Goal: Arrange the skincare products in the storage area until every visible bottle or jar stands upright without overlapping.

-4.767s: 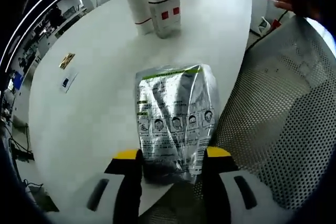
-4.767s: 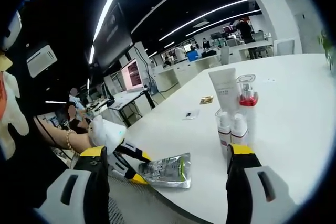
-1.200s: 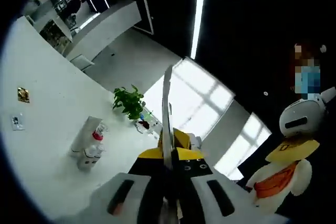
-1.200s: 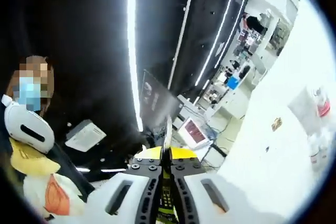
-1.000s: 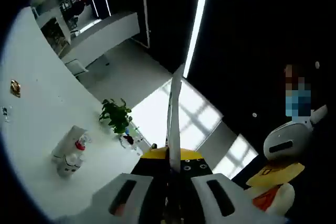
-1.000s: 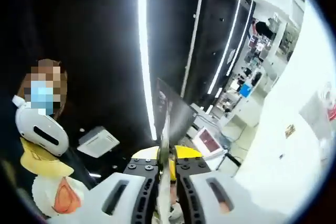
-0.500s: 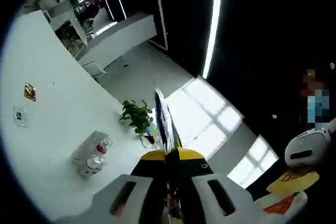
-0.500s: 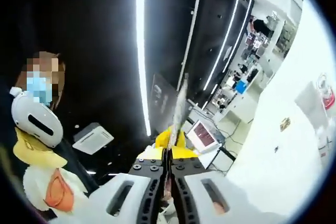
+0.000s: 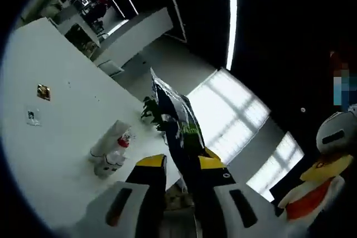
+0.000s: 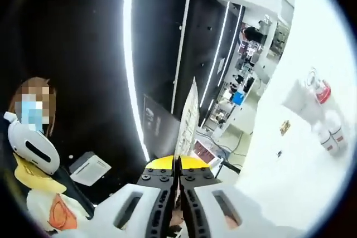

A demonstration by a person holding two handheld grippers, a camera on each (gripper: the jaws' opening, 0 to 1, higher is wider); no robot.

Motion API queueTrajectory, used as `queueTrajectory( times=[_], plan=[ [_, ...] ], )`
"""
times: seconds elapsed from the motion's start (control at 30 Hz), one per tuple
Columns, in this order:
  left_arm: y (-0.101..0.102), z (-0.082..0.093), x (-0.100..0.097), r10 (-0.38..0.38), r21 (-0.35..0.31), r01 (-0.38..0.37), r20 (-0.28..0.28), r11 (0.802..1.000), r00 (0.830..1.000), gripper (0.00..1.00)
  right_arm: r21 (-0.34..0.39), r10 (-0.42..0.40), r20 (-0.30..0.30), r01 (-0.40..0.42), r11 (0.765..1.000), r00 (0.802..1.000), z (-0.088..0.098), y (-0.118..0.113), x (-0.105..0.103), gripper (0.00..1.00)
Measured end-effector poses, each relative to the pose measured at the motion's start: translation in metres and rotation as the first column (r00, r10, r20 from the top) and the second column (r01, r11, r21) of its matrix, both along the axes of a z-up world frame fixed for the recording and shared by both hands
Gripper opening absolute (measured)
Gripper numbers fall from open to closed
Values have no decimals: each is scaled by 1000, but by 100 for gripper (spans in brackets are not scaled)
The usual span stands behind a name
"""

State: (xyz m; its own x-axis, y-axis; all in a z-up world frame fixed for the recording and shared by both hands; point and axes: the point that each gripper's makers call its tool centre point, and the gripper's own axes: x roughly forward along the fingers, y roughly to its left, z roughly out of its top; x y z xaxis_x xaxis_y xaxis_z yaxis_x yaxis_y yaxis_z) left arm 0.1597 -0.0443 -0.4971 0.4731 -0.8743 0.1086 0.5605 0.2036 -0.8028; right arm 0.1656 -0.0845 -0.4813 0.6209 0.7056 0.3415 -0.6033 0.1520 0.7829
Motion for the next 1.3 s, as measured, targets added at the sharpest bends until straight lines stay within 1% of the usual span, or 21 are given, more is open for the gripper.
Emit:
queueTrajectory(
  times=[0.03,0.07,0.1,0.13,0.17,0.2,0.27,0.3,0.4,0.47,0.57,0.6,0.63,0.7,0.77,0.87,0.93,1.0,1.1,1.23,1.3],
  plan=[
    [4,-3,3,44,-10,-44,-12,999,999,3,5,-7,-23,7,1000,1000,-5,-2,1,1],
    [5,-5,2,42,-3,-42,-13,999,999,1,-4,-1,-36,1,1000,999,-9,-1,0,1],
    [6,-6,3,56,-1,-56,-24,998,998,0,-31,-18,-42,16,999,999,-15,-1,1,1],
    [8,-10,5,71,8,-71,-47,997,996,0,-61,-25,-45,22,998,999,-20,0,1,1],
    [8,-13,3,65,35,-64,-41,997,997,0,-85,-30,-46,26,996,998,-24,0,2,1],
    [9,-14,3,76,48,-75,-24,996,997,0,-94,-28,-51,23,995,998,-25,1,2,1],
    [10,-16,5,83,60,-81,-30,995,996,0,-131,-44,-50,37,991,998,-30,2,4,1],
    [11,-19,5,89,73,-86,-36,994,995,0,-134,-41,-48,34,990,998,-29,3,4,1],
    [12,-22,8,104,88,-100,-38,991,994,0,-212,-50,-5,48,976,999,-32,5,7,1],
    [13,-24,9,109,83,-105,-45,991,993,0,-229,-40,13,42,973,999,-32,5,7,2],
    [12,-25,10,111,77,-107,-55,991,992,0,-286,-47,72,66,956,996,-33,4,8,4],
    [12,-26,11,112,78,-108,-56,991,992,0,-296,-41,72,61,953,997,-34,5,7,6],
    [12,-27,11,110,79,-106,-59,991,992,0,-298,-39,85,63,952,996,-33,5,6,8],
    [12,-29,13,110,82,-104,-65,991,992,0,-310,-30,98,59,949,995,-33,6,5,13],
    [13,-33,15,112,86,-106,-69,991,991,0,-347,-15,123,57,936,992,-35,9,4,23],
    [13,-40,19,117,87,-109,-90,990,989,0,-376,13,137,40,926,990,-35,14,2,37],
    [13,-44,22,116,94,-107,-99,990,988,0,-398,16,163,51,916,986,-34,14,3,50],
    [13,-48,24,113,98,-103,-105,990,988,0,-409,10,169,60,910,986,-35,13,4,62],
    [12,-58,29,122,123,-108,-116,987,986,0,-448,13,171,66,892,985,-41,11,7,72],
    [13,-69,36,129,123,-112,-141,986,982,0,-516,21,173,72,853,985,-52,7,11,81],
    [13,-75,38,126,127,-107,-153,986,980,0,-529,20,176,78,845,984,-55,5,13,85]
  ],
)
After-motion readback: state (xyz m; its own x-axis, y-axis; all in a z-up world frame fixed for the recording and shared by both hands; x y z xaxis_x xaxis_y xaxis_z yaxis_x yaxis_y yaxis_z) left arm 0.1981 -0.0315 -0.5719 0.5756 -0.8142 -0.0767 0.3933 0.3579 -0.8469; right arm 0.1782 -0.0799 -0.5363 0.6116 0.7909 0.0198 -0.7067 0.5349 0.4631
